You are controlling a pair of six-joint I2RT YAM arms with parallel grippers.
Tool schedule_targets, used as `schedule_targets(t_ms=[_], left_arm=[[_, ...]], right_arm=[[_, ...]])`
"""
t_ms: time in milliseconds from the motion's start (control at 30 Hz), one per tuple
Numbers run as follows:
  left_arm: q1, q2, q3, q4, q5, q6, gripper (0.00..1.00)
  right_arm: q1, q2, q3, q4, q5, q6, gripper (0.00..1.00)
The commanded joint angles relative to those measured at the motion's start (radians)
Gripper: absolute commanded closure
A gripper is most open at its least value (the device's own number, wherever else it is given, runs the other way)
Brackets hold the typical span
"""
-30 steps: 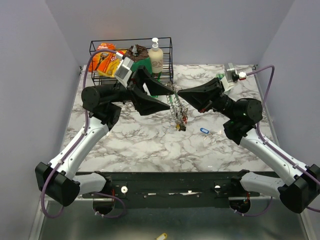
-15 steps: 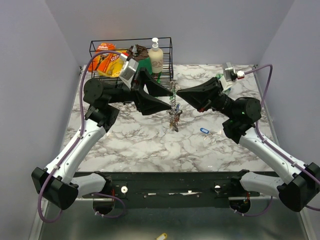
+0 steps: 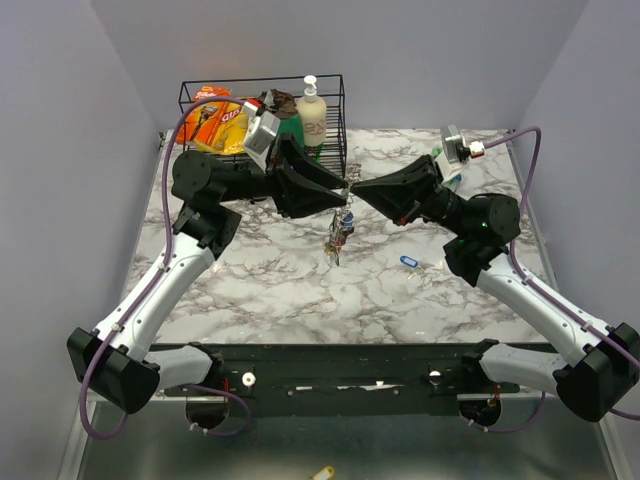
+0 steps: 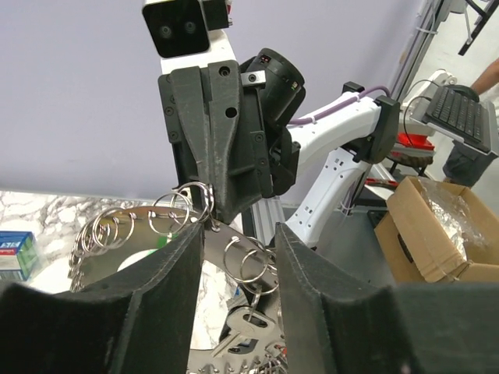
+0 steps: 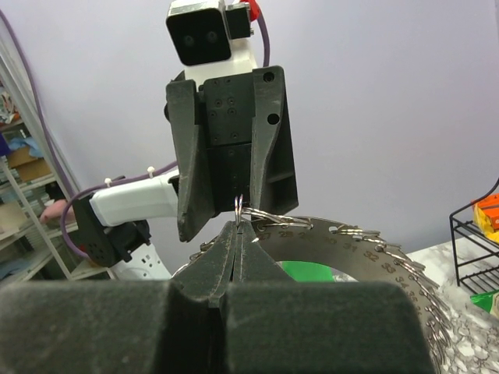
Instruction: Put the keys on the keyring
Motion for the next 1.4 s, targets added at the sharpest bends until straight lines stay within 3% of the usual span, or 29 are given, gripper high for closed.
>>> schedule_targets(t_ms=[0,233,667,933,1067,1200,1300,1367], left_arm=[[-0.003,0.012,0.032,0.019,-0.022,0.002,0.56],[-0.006,0.02,0.041,0.024,-0.029,-0.003,0.66],[-0.017,0.032,0.072,-0.04,-0.044,0.038,1.0],[-0.029,0.004,0.095,-0.227,-0.09,0.166,1.0],[-0.03,0.001,0.144,-0.359,-0.111,0.255,1.0],[-0.032,-0.002,0.168,-0.461,-0.125,0.33,1.0],[-0.03,-0.002,0.193,-0.558,-0.14,0.377,1.0],[-0.032,-0.002,0.217,-0.655,-0.157,0.44,1.0]], right_arm=[[-0.003,-0.006,0.027,0.048,-0.012,0.0,0.99],[-0.003,-0.006,0.017,0.051,-0.018,0.003,0.99],[-0.003,-0.003,0.004,0.057,-0.032,0.012,0.99],[-0.002,0.0,0.001,0.049,-0.041,0.016,0.99],[-0.002,0.003,-0.003,0.046,-0.058,0.012,0.85],[-0.002,0.0,-0.017,0.041,-0.07,-0.004,0.56],[-0.003,-0.012,-0.035,0.019,-0.065,-0.027,0.41],[-0.002,-0.023,-0.045,-0.001,-0.059,-0.043,0.36]])
